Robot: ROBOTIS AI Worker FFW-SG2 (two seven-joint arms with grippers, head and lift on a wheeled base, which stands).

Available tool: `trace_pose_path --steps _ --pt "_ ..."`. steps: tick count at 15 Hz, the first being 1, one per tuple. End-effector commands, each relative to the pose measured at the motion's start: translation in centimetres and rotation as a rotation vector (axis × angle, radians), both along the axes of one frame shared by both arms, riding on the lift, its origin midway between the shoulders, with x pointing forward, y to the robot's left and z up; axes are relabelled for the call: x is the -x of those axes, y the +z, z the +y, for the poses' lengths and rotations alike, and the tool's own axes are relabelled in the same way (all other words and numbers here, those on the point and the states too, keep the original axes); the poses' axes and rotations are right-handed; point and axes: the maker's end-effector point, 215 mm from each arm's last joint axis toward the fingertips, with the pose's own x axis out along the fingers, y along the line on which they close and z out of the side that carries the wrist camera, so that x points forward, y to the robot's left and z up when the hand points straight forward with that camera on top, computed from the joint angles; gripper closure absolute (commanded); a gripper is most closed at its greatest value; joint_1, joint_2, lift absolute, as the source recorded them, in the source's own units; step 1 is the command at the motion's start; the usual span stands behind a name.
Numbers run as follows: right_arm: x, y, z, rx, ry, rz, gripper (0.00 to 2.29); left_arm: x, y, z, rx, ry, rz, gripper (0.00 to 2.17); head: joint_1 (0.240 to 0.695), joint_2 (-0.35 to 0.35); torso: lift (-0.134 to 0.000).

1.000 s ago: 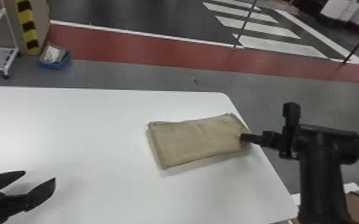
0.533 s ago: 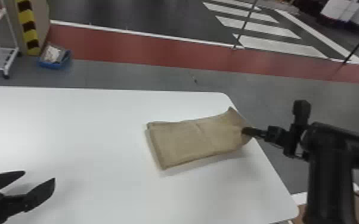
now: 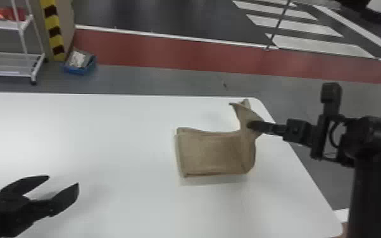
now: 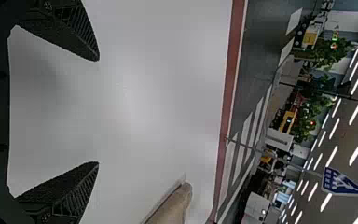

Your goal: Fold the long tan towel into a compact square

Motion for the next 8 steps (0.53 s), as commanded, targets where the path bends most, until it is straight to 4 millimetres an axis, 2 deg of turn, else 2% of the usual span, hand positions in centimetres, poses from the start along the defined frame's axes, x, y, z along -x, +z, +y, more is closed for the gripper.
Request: trace_pose_path --steps 1,2,5,8 --pt "-0.1 -0.2 5.9 0.036 0.096 -0.017 1.77 0.2 0.1 0.5 0.001 0.011 0.002 0.09 0.695 -0.21 -0.124" --pt "0.3 -0.9 7.9 0.061 0.137 -0.004 1.77 0.2 0.1 0.9 0.005 0.018 -0.001 0.09 0.695 -0.157 -0.124" --pt "0.9 -2.1 12.8 0.117 0.224 -0.003 1.77 0.3 0.0 1.4 0.014 0.025 0.002 0.09 0.695 -0.084 -0.124" --pt "0.8 -5.2 16.7 0.24 0.3 0.007 1.77 0.3 -0.2 1.2 0.02 0.02 0.004 0.09 0.695 -0.017 -0.124"
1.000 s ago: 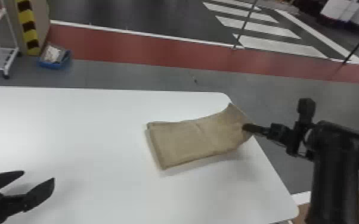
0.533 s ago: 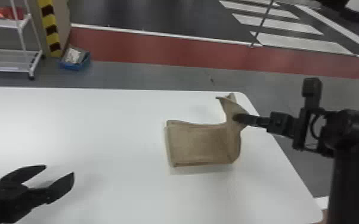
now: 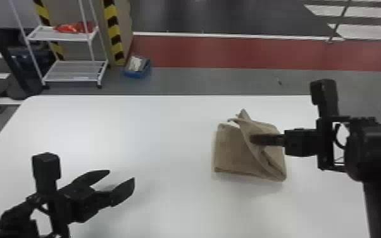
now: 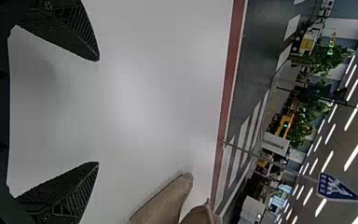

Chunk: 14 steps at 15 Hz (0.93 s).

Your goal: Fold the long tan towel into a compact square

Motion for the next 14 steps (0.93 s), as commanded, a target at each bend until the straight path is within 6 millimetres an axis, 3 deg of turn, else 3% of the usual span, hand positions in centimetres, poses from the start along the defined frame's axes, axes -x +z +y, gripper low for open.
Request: trace_pose_path --steps 1,4,5,7,14 --pt "-0.2 -2.5 2.9 0.077 0.053 -0.01 1.76 0.0 -0.1 -0.1 0.006 -0.002 -0.001 0.09 0.695 -0.005 -0.124" --pt "-1.1 -4.1 4.7 0.145 0.085 -0.053 1.76 0.0 -0.2 0.1 0.006 0.002 0.0 0.09 0.695 0.033 -0.124" --pt "-0.8 -4.4 5.5 0.14 0.097 -0.05 1.58 0.0 -0.3 0.2 0.006 0.003 0.002 0.09 0.695 0.04 -0.124" --pt "0.0 -5.1 6.7 0.133 0.127 -0.052 0.05 0.0 -0.2 0.1 0.007 0.001 -0.003 0.09 0.695 0.057 -0.124" --pt "0.2 -4.9 7.2 0.064 0.126 -0.091 0.05 0.0 -0.3 0.0 0.014 -0.002 -0.003 0.09 0.695 0.085 -0.124"
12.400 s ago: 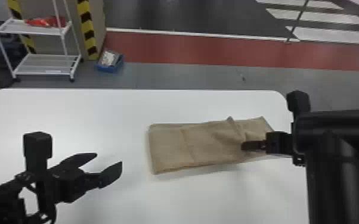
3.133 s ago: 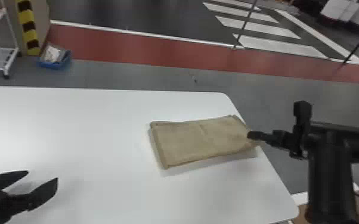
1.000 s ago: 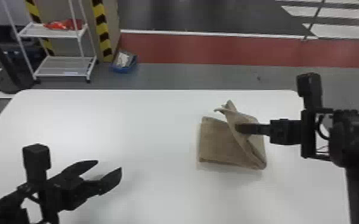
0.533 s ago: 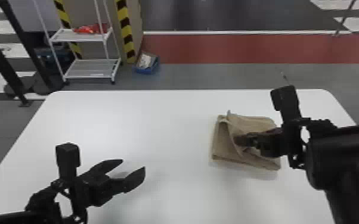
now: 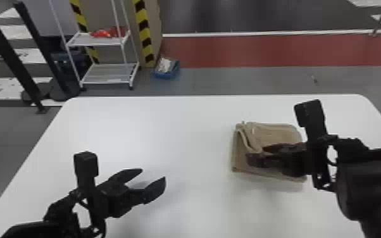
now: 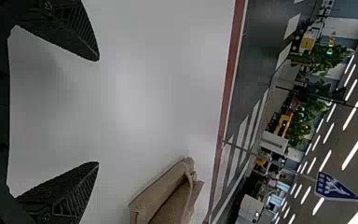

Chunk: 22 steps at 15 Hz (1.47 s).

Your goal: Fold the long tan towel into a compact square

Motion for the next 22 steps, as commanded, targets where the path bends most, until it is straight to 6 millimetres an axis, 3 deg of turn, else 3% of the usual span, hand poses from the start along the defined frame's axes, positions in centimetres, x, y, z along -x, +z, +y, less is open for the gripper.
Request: trace_pose_path --steps 1,3,6,8,11,14,16,19,22 --pt "-0.4 0.9 0.4 -0.073 -0.011 -0.017 0.05 0.0 0.0 0.0 0.003 0.001 0.002 0.09 0.695 0.085 -0.124" --pt "-0.5 1.9 0.9 -0.159 -0.019 -0.019 0.05 0.1 0.0 -0.1 0.003 0.0 -0.001 0.09 0.695 0.086 -0.124" --pt "-2.6 2.1 -0.6 -0.105 -0.095 -0.059 0.05 0.1 0.1 -0.1 0.004 -0.002 -0.002 0.09 0.695 0.085 -0.124" --pt "-4.4 1.4 -1.4 -0.055 -0.153 -0.066 0.06 0.2 0.3 -0.3 0.008 -0.004 -0.005 0.09 0.695 0.073 -0.124" --pt "-5.8 -0.7 0.6 0.001 -0.133 -0.034 0.07 0.3 0.5 -0.5 0.008 -0.009 -0.009 0.09 0.695 0.06 -0.124" --pt "-4.6 -2.2 4.0 0.033 -0.061 0.003 0.07 0.4 0.7 -0.2 0.004 -0.004 -0.012 0.09 0.695 0.084 -0.124" --pt "-2.4 -3.7 6.0 0.049 -0.009 0.077 0.07 0.4 0.7 0.0 0.004 -0.002 -0.011 0.09 0.695 0.108 -0.124" --pt "-0.5 -4.9 7.6 0.053 0.034 0.121 0.07 0.3 0.8 0.1 0.003 -0.001 -0.015 0.09 0.695 0.151 -0.124" --pt "2.3 -4.8 9.5 -0.001 0.082 0.159 0.07 0.3 0.9 0.2 0.002 0.002 -0.015 0.09 0.695 0.172 -0.124"
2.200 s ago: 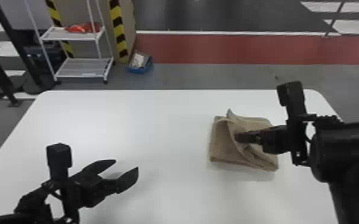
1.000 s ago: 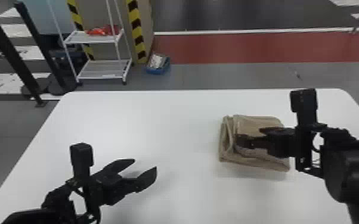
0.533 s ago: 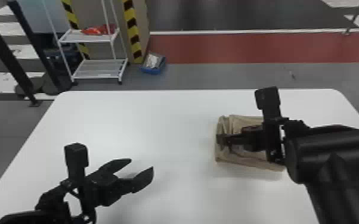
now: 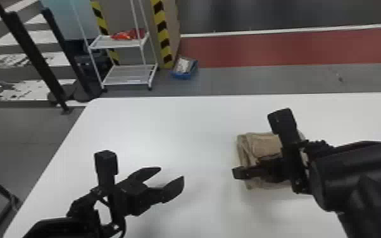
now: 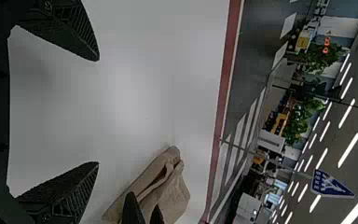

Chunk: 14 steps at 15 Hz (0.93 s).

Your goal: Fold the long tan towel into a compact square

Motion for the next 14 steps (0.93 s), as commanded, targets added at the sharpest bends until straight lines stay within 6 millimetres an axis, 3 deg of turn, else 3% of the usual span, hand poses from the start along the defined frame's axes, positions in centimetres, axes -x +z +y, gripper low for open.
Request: trace_pose_path --steps 1,4,6,11,14 --pt "2.5 0.4 1.1 -0.034 0.023 0.03 0.07 0.0 0.1 0.1 0.001 0.004 -0.002 0.09 0.695 0.188 -0.124" --pt "7.0 0.2 1.8 -0.061 0.052 0.126 0.07 -0.1 0.2 0.4 0.0 0.008 -0.003 0.09 0.695 0.213 -0.124" --pt "8.8 0.5 1.2 -0.077 0.069 0.146 0.07 -0.2 0.2 0.6 -0.001 0.013 -0.005 0.09 0.695 0.226 -0.124" --pt "7.2 4.9 -2.0 -0.164 0.007 0.065 0.07 -0.3 0.3 0.8 0.002 0.015 -0.006 0.09 0.695 0.215 -0.124" --pt "9.6 7.8 -3.4 -0.274 -0.005 0.121 0.14 -0.2 0.6 1.3 0.004 0.023 -0.01 0.09 0.695 0.199 -0.124"
